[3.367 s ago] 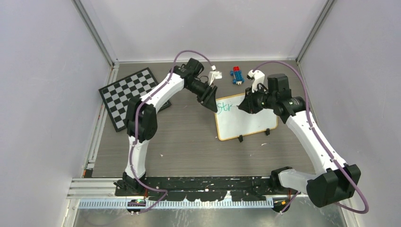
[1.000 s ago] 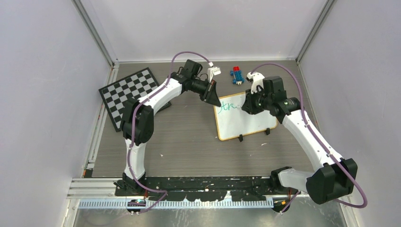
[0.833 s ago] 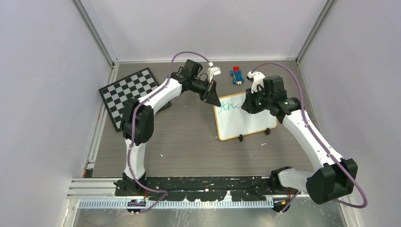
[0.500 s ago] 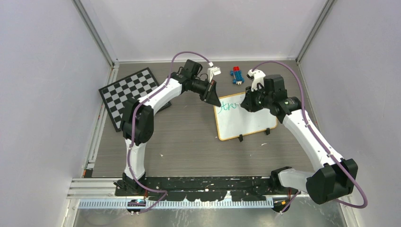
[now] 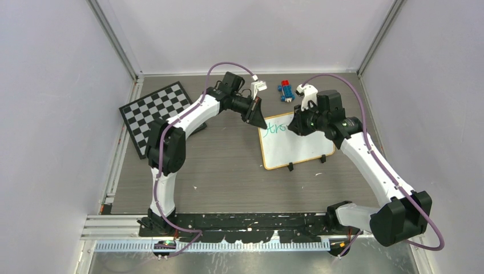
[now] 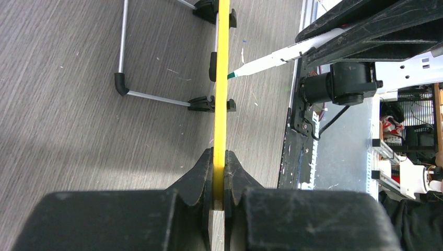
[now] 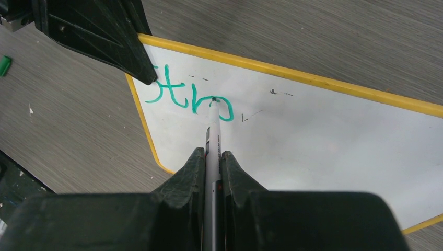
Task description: Write a sentence on the whiteboard
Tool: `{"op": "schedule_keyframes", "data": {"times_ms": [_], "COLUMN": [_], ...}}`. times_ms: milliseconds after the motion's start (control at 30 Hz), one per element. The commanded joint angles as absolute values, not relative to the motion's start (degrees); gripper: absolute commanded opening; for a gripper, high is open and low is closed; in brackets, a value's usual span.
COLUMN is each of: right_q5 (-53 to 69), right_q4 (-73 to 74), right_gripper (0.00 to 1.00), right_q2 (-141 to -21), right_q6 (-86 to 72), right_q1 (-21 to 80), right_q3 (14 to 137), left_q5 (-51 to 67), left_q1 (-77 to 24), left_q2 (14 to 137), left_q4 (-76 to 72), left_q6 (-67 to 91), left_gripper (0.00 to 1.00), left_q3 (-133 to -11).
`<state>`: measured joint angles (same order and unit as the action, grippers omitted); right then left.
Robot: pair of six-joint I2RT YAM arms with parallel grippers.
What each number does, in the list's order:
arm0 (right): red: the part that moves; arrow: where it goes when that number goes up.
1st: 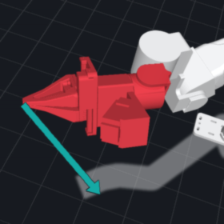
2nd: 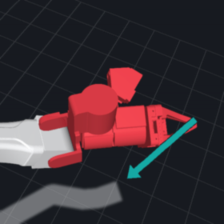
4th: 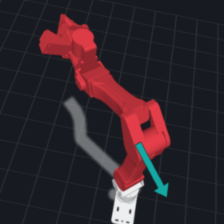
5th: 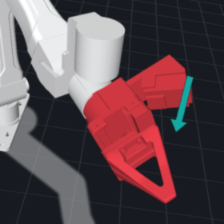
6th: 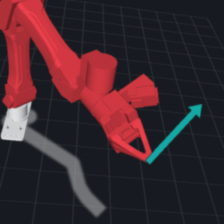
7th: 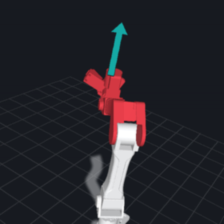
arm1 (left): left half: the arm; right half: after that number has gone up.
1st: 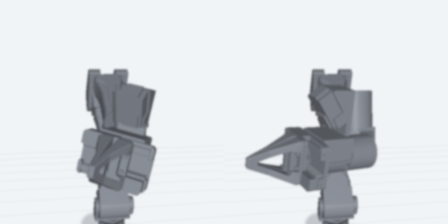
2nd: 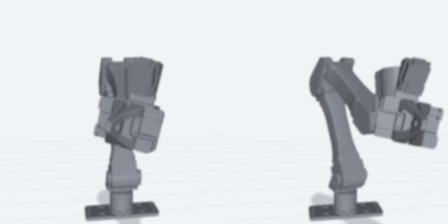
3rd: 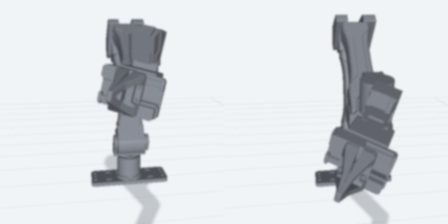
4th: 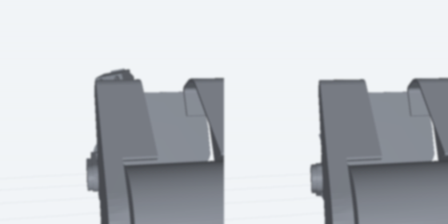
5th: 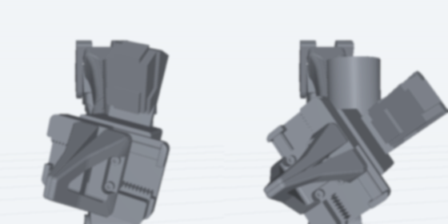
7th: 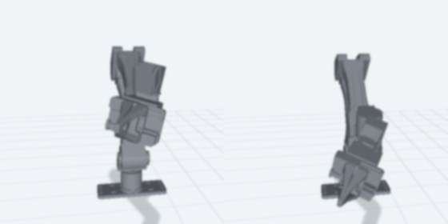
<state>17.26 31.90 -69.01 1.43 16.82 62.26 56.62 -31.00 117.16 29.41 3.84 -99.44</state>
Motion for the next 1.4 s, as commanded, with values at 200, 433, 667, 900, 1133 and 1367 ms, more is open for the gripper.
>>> {"op": "schedule_keyframes", "data": {"times_ms": [200, 433, 667, 900, 1133, 1367], "right_q5": [17.6, 16.74, 14.69, 16.02, 16.86, 16.87], "right_q4": [31.49, 31.54, 32.99, 34.63, 35.38, 33.0], "right_gripper": [0.0, 0.0, 0.0, 0.0, 0.0, 0.0], "right_q2": [-65.95, -68.56, -67.61, -67.01, -67.66, -67.72], "right_q6": [2.02, 2.3, 3.49, 4.15, 4.88, 2.73], "right_q1": [14.19, 14.17, 14.17, 14.13, 14.19, 14.22], "right_q3": [64.01, 64.18, 62.4, 62.14, 62.07, 64.16], "left_q5": [57.1, 57.05, 57.04, 56.96, 56.74, 56.79], "left_q1": [-31.11, -31.11, -31.11, -31.1, -31.11, -31.11], "left_q2": [115.92, 115.96, 116.17, 116.27, 115.88, 115.93], "left_q4": [29.45, 29.45, 29.5, 29.47, 29.67, 29.68], "left_q6": [3.34, 3.25, 3.34, 3.36, 3.13, 3.3], "left_gripper": [0.0, 0.0, 0.0, 0.0, 0.0, 0.0], "left_q3": [-99.75, -99.76, -99.93, -99.93, -99.69, -99.84]}}
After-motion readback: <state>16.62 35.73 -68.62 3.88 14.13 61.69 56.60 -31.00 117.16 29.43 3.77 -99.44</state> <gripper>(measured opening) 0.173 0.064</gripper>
